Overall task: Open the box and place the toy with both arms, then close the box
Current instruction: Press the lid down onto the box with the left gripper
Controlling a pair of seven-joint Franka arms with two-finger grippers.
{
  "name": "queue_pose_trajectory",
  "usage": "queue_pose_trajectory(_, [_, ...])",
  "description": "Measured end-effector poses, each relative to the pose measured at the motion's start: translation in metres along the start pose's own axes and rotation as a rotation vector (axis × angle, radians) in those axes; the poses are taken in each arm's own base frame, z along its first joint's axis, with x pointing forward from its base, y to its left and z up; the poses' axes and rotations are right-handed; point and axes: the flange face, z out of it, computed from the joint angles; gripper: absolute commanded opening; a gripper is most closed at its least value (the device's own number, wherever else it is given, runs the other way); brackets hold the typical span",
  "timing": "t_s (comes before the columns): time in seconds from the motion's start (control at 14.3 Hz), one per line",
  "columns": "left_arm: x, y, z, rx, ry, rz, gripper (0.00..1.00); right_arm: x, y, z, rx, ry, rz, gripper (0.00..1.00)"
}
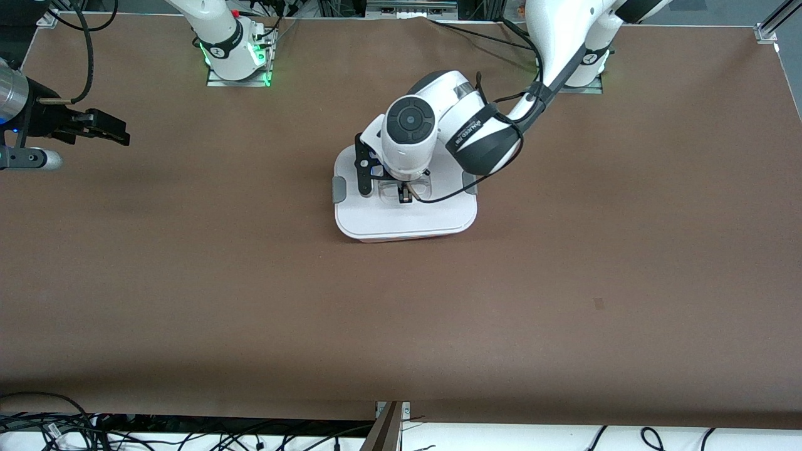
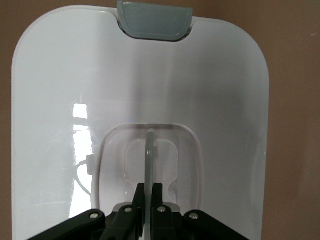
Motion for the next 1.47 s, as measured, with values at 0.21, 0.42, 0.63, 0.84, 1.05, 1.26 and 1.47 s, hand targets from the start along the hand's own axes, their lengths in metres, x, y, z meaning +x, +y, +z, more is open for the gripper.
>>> queue_pose_trajectory(0.21, [0.001,0.000,0.004,0.007,0.001,-0.014,0.00,0.001,0.000,0.001,-0.001,0.000,-0.001,1.00])
queue_pose_trajectory(0.42, [0.000,0.001,0.007,0.004,-0.004,-0.037,0.00,0.004,-0.001,0.001,-0.001,0.008,-0.001,1.00])
queue_pose_trajectory(0.63, [0.000,0.002,0.009,0.002,-0.007,-0.044,0.00,0.005,-0.002,-0.002,-0.001,0.015,-0.003,1.00])
queue_pose_trajectory(0.84, [-0.001,0.002,0.009,0.002,-0.009,-0.045,0.00,0.005,-0.003,-0.001,-0.001,0.013,-0.004,1.00])
queue_pose_trajectory(1.05, [-0.001,0.003,0.008,0.001,-0.011,-0.046,0.00,0.009,0.000,0.004,-0.002,0.006,0.002,1.00])
queue_pose_trajectory(1.26, [-0.001,0.003,0.008,0.001,-0.013,-0.046,0.00,0.010,0.001,0.005,-0.002,0.005,0.003,1.00])
queue_pose_trajectory(1.47, [0.000,0.005,0.008,-0.003,-0.018,-0.076,0.00,0.010,0.001,0.004,-0.002,0.006,0.003,1.00])
